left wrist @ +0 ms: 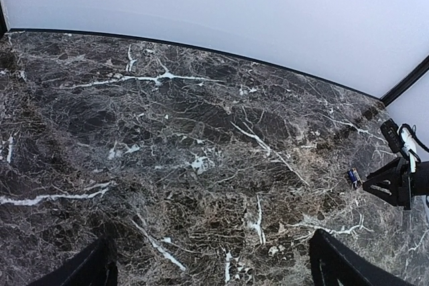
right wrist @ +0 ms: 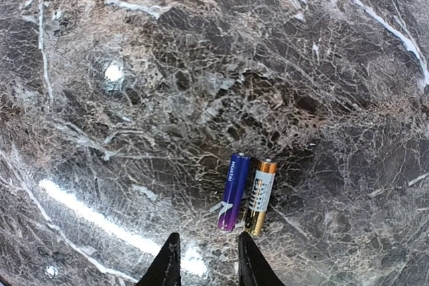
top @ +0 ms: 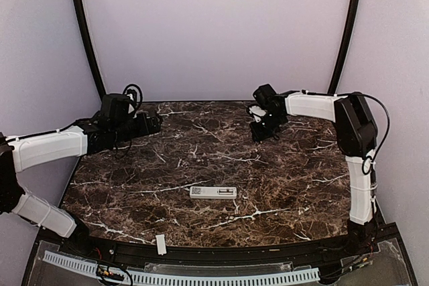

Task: Load the batteries into the remote control
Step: Pick up the battery at the center of the board.

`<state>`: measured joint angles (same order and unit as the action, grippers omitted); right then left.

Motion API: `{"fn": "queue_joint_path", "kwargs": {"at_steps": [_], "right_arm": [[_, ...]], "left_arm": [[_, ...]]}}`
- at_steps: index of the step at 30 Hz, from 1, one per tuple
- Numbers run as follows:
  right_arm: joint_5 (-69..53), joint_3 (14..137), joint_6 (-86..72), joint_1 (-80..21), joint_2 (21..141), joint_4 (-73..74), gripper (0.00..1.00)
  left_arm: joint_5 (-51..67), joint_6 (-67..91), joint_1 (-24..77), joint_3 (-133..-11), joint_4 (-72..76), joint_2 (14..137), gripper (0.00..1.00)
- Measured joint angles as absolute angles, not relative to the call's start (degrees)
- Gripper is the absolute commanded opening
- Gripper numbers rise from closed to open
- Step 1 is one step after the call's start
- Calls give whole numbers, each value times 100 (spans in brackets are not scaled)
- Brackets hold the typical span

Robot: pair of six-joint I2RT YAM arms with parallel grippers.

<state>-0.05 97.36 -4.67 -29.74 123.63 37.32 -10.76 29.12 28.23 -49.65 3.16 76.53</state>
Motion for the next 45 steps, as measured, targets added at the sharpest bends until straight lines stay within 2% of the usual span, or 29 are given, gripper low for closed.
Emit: {"fn": "queue_joint_path", "kwargs": {"at_steps": [12, 26, 33, 39, 45], "right_arm": [[156, 9933, -373, -2974, 12752, 3776, 19], [156, 9944, -346, -3002, 12857, 3763, 18], [154, 10088, -270, -3009, 12954, 3769, 2], [8, 10092, -89, -3055, 12943, 3769, 0], [-696, 9931, 252, -3166, 12713, 3824, 0]], "left_arm": [[-1076, 2906, 2823, -4965, 316, 7736, 99], [-1079, 2891, 2823, -4965, 311, 7738, 99], [-1103, 2886, 2814, -4967, 311, 7736, 99], [-1072, 2770, 2812, -4965, 338, 7719, 99], [-893, 2451, 2812, -4816, 646, 7513, 98]]}}
